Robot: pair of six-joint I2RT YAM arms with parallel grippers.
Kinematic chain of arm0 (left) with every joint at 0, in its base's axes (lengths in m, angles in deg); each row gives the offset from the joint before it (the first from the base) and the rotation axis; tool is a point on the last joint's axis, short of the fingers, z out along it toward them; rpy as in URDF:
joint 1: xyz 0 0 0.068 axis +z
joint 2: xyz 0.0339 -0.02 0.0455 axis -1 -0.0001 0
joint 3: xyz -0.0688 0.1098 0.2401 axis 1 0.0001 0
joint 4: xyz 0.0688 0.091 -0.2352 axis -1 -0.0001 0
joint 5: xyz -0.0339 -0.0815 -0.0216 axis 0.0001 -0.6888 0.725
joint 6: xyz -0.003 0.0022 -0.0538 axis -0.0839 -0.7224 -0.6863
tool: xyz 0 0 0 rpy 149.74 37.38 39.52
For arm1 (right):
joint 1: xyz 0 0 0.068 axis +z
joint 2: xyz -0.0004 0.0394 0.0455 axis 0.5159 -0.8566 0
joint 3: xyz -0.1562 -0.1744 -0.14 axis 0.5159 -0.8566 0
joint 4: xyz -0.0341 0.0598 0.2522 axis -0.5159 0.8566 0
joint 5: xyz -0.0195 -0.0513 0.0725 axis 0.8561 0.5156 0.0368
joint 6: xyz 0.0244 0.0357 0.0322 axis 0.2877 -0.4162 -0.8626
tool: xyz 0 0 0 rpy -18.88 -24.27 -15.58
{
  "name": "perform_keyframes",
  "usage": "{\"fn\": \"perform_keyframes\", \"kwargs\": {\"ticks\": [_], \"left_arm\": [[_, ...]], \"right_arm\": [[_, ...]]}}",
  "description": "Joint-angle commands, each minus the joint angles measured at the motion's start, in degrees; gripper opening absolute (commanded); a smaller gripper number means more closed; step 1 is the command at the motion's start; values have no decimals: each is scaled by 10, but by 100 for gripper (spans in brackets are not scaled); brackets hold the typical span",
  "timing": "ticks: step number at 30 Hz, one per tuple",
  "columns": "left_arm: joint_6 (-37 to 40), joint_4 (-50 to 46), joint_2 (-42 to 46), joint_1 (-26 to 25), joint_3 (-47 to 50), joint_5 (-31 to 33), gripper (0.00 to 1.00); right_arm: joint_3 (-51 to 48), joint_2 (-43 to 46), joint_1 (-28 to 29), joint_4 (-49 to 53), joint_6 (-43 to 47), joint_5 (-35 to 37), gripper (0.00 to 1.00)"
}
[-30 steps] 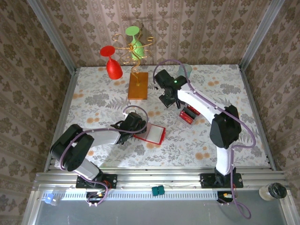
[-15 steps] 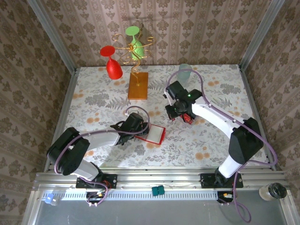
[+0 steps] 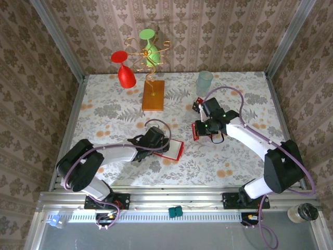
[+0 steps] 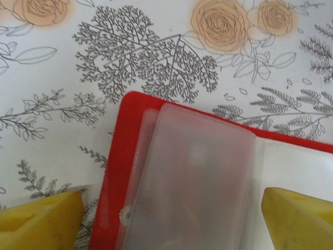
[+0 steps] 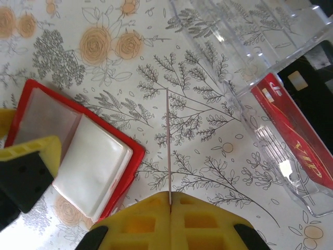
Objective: Put the credit cards into the card holder
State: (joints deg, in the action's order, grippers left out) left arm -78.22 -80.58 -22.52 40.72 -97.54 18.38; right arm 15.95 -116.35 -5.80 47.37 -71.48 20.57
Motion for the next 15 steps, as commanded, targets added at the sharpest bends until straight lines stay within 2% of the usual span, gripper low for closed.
{"fn": "perform_keyframes", "kwargs": {"ticks": [1,15], "left_arm": [[-4,-24,-6,-13,-20,19,90],[-73,-49,13,-100,-18,72,91]], "right_arm": [[-10,24,-10,-27,-17,-35,0],[-28,26,-24,-46,-18,-63,0]]}}
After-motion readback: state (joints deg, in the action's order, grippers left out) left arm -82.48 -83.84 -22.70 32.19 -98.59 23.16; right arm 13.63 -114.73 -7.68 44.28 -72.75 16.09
